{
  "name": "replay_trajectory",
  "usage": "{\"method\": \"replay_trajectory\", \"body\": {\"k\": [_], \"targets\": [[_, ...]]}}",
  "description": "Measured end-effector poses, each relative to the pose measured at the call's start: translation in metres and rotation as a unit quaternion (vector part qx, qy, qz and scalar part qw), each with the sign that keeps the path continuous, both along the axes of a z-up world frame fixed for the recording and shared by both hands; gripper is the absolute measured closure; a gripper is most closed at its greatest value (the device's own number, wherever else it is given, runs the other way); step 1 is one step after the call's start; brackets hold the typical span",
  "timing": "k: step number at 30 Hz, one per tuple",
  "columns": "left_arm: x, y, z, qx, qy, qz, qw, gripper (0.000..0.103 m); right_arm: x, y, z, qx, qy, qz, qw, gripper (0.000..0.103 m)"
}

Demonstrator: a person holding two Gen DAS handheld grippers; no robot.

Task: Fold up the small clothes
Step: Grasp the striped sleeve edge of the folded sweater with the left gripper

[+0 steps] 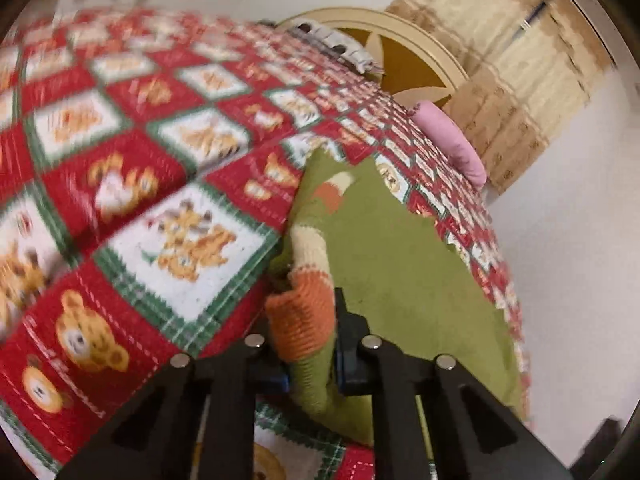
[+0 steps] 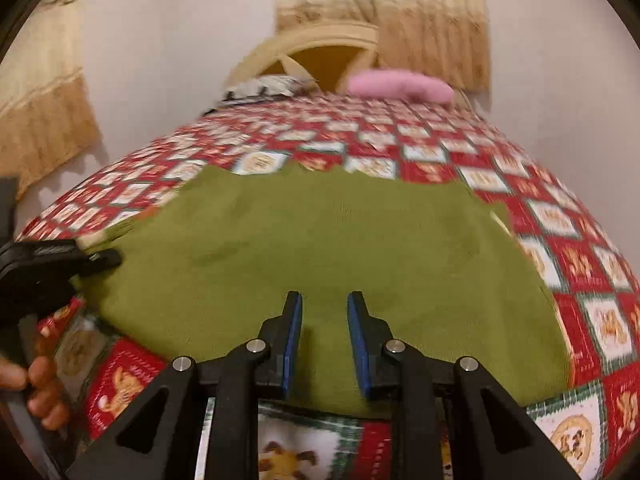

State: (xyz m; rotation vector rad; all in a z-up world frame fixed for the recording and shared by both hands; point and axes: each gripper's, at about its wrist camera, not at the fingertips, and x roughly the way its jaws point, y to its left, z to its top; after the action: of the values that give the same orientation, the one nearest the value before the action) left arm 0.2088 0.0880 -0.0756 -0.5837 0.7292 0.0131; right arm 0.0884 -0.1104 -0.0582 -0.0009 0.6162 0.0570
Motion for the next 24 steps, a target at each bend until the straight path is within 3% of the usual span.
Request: {"method": "replay_trajectory", "body": {"k": [5,10,14,18,19,20,21,22,24], "targets": [[-0.003,-0.037,0.027,0.094,-0.049,-0.055,0.9928,0.091,0.028,0.019,-0.019,-0.046,0.077,0.01,0.996,0.079],[-0.003,-0.073,0.032,0.137,-0.072,-0.129,0.9794,0.091,0.031,0.01,-0.018,-0.007,0.076,0.012,0.997,0.079],[-0.008,-0.088,0.02,0.152,-0.066,-0.162,0.9729,0.091,0.03,0.001,-0.018,0.02,0.077,0.013,0.997,0.078],[-0.007,-0.075,0.019,0.111,-0.066,-0.163,0.9781,0.091,0.038,-0.012,-0.002,0.093,0.083,0.037,0.991,0.078],[-0.007,-0.074,0.019,0.105,-0.066,-0.162,0.979,0.091,0.044,-0.013,0.004,0.113,0.086,0.045,0.989,0.075],[-0.007,-0.073,0.018,0.101,-0.067,-0.16,0.9797,0.091,0.055,-0.016,0.014,0.146,0.09,0.057,0.984,0.063],[-0.007,-0.076,0.018,0.1,-0.069,-0.159,0.9797,0.091,0.063,-0.016,0.019,0.166,0.092,0.064,0.98,0.04],[-0.008,-0.076,0.019,0.099,-0.072,-0.159,0.9797,0.091,0.077,-0.015,0.026,0.199,0.1,0.076,0.972,0.031],[-0.009,-0.076,0.018,0.094,-0.074,-0.159,0.9801,0.091,0.108,-0.009,0.03,0.266,0.126,0.097,0.951,0.026]]}}
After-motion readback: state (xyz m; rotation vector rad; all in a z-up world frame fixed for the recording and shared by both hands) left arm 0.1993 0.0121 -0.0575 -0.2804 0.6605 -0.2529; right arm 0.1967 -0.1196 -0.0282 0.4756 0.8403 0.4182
